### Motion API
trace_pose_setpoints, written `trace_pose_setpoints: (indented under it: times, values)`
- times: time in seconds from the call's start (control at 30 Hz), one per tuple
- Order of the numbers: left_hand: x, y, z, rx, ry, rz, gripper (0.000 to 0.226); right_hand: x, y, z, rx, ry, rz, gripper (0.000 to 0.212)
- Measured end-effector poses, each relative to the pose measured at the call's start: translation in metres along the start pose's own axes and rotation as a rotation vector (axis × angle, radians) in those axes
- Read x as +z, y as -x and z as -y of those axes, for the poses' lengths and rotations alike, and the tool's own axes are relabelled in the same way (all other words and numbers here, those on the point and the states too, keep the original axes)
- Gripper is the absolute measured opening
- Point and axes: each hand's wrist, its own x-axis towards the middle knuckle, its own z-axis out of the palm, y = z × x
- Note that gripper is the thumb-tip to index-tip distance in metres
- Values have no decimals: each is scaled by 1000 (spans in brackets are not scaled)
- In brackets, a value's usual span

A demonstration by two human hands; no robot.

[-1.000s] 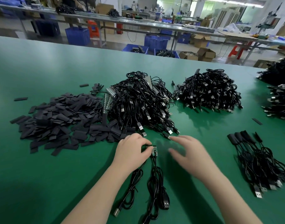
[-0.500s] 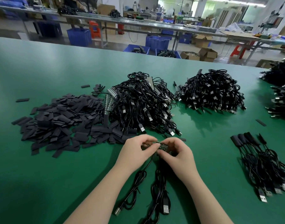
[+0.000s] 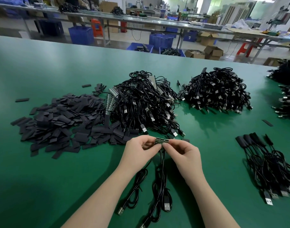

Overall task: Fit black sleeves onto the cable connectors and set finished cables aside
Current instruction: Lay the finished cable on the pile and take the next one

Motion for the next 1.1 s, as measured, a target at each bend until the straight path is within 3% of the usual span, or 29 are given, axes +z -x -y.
trace_pose_setpoints:
  times: [0.23, 0.67, 0.77, 0.9, 1.0, 1.1]
  values:
    - [5, 2, 2, -12, -74, -25, 22, 4, 1, -4, -49, 102, -49, 20]
    - [15, 4, -1, -4, -149, -157, 20, 14, 2, -6, -63, 150, -170, 19]
    - [10, 5, -1, -6, -199, -103, 29, 7, 1, -3, -29, 65, -294, 16]
    - [9, 6, 1, -18, -330, -37, 13, -6, 7, 8, -112, -95, -539, 11]
    - [11, 7, 2, -27, -381, -5, 40, -14, 10, 21, -220, -164, -640, 12]
    - [9, 8, -1, 9, -337, -55, 45, -17, 12, 31, -272, -195, -666, 15]
